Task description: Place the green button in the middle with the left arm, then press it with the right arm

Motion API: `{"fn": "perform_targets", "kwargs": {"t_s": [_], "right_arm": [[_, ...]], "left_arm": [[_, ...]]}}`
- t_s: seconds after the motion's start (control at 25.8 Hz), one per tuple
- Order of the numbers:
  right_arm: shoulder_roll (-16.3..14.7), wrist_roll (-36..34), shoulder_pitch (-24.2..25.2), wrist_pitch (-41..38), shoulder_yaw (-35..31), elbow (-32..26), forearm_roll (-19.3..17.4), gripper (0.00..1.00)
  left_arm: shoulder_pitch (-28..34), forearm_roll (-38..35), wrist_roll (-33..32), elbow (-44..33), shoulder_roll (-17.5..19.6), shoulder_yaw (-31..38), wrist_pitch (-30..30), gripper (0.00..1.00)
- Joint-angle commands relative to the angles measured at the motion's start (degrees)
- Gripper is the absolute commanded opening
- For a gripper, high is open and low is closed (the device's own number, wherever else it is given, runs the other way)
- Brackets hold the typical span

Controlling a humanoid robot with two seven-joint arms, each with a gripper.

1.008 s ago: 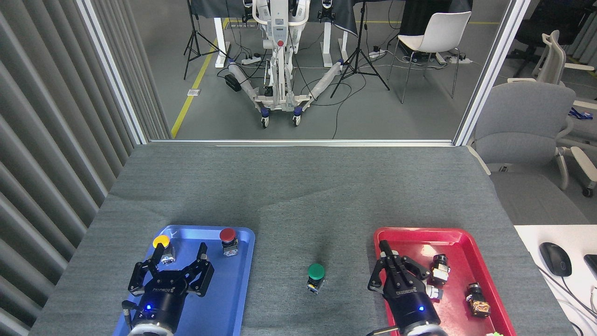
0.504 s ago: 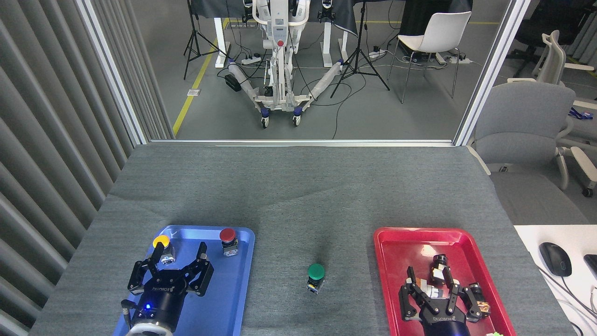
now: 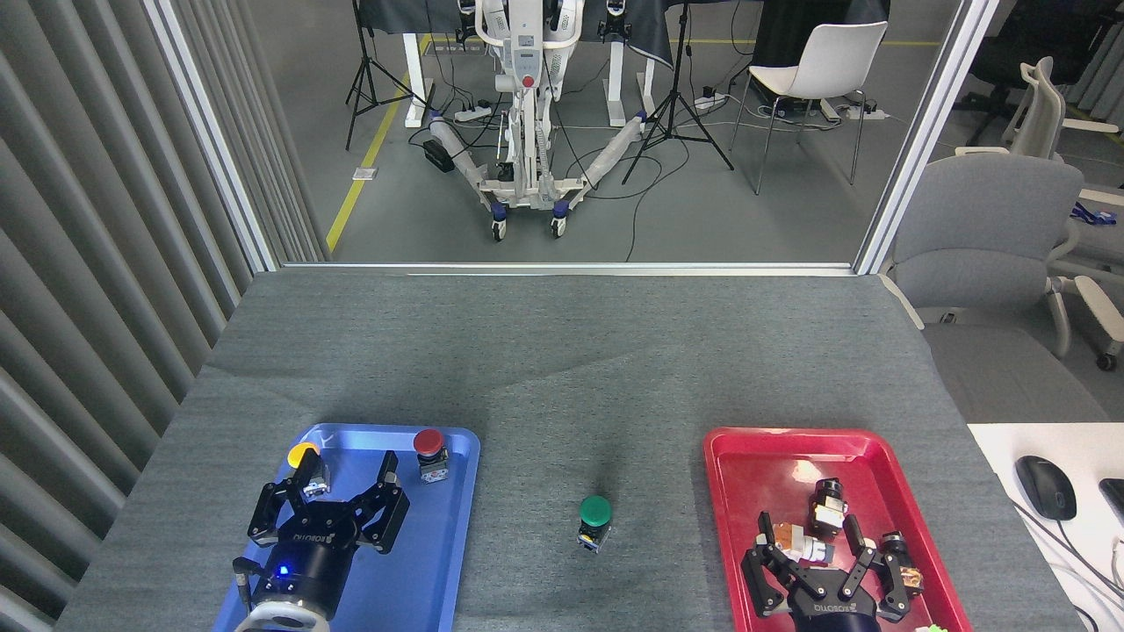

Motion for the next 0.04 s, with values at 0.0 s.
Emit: {"fn": "perform_targets", "kwargs": {"t_s": [0.0], "right_arm": [[0.4,0.1,0.0,0.2,0.1,0.0,0.0,1.0]], "left_arm": [[-0.1,0.0,0.2,-0.3,-0.5,0.0,-0.2,1.0]]}}
